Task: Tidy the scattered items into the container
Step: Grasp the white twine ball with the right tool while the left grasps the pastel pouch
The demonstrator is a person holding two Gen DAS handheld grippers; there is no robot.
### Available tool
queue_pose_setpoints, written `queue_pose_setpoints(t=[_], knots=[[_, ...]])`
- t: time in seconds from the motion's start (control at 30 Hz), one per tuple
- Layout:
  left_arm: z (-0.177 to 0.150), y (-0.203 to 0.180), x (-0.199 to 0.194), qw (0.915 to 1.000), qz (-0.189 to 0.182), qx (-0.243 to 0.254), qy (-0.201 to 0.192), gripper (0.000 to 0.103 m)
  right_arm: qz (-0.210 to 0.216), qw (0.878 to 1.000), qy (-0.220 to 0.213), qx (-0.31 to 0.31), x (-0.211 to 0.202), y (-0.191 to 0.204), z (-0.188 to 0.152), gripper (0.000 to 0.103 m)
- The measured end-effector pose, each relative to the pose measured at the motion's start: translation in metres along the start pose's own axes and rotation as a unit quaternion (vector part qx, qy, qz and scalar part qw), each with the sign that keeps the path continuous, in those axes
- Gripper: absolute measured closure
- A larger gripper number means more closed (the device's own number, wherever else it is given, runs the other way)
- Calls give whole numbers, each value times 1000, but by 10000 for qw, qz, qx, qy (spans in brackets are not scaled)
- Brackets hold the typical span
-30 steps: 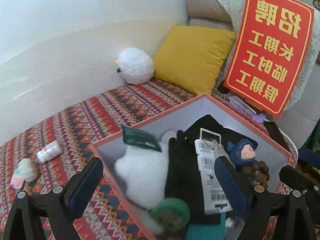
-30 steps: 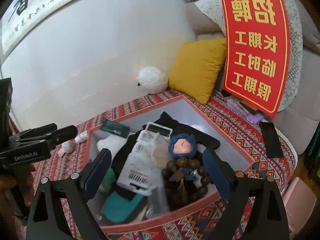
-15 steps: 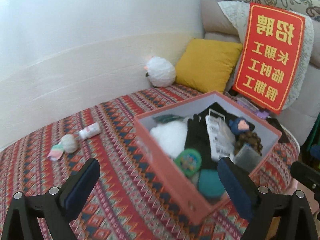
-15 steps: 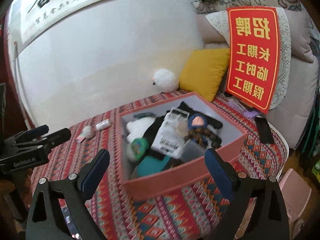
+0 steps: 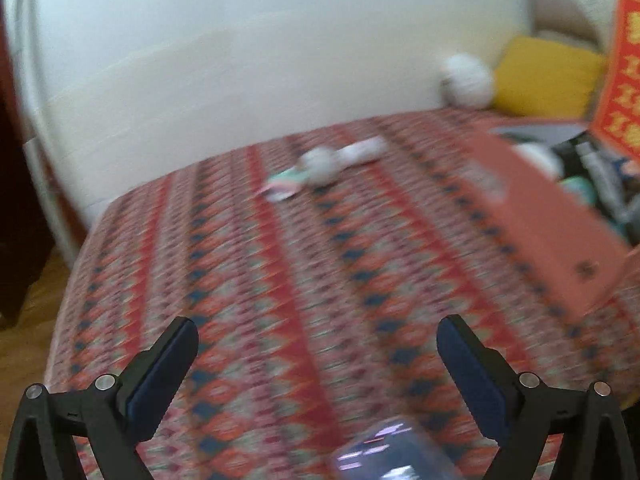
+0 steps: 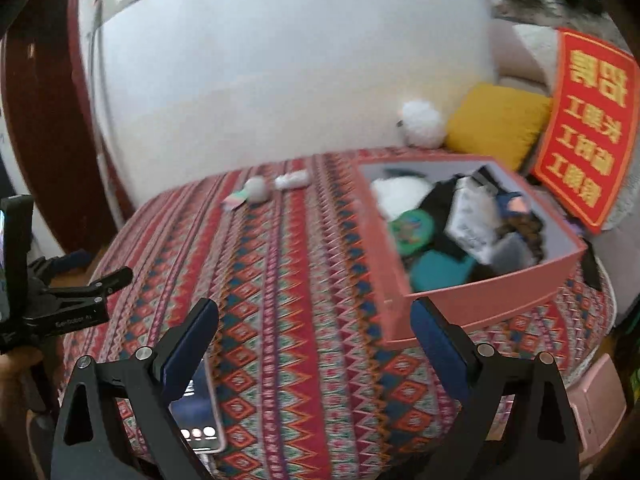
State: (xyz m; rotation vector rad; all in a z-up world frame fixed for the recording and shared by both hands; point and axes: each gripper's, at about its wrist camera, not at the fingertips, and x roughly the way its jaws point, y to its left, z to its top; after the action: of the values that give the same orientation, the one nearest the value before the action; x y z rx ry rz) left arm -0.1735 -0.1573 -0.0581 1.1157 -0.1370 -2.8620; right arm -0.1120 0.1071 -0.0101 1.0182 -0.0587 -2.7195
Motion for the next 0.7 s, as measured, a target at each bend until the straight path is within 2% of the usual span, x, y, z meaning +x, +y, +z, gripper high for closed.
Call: queue_pose_setpoints(t=[0.1,0.2,0.47,0.7], knots=[[-9,33,21,9994,86,-289,193,4,90,9996,244,-97,28,23,2,5],[-7,49,44,9986,59,-424,305,4,176,9987,461,-99,59,40,9,5],[30,59,116,9974,-344,-490,409,4,258,9966,778,-78,143,67,45,5],[70,55,194,9958,-519,-417,630,4,381,9963,773,-44,236,85,102,5]])
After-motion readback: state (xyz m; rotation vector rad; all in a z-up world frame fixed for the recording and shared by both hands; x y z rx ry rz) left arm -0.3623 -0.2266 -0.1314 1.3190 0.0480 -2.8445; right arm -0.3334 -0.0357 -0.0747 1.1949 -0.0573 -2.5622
